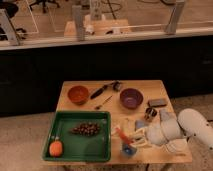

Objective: Place pepper in plastic cup

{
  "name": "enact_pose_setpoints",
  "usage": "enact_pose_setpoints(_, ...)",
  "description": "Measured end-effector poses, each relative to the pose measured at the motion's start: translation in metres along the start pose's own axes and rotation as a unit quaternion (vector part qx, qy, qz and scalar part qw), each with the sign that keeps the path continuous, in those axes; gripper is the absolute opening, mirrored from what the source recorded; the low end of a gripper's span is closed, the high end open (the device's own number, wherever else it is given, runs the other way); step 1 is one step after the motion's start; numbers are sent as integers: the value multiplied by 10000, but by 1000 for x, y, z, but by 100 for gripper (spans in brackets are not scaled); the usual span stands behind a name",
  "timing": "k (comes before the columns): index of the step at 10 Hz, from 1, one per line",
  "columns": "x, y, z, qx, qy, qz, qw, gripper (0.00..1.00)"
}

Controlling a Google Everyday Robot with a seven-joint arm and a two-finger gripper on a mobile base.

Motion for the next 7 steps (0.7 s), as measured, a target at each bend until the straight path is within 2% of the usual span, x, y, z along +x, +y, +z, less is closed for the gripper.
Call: enact_pose_setpoints(7,15,-3,18,-141,-55,-96,9998,0)
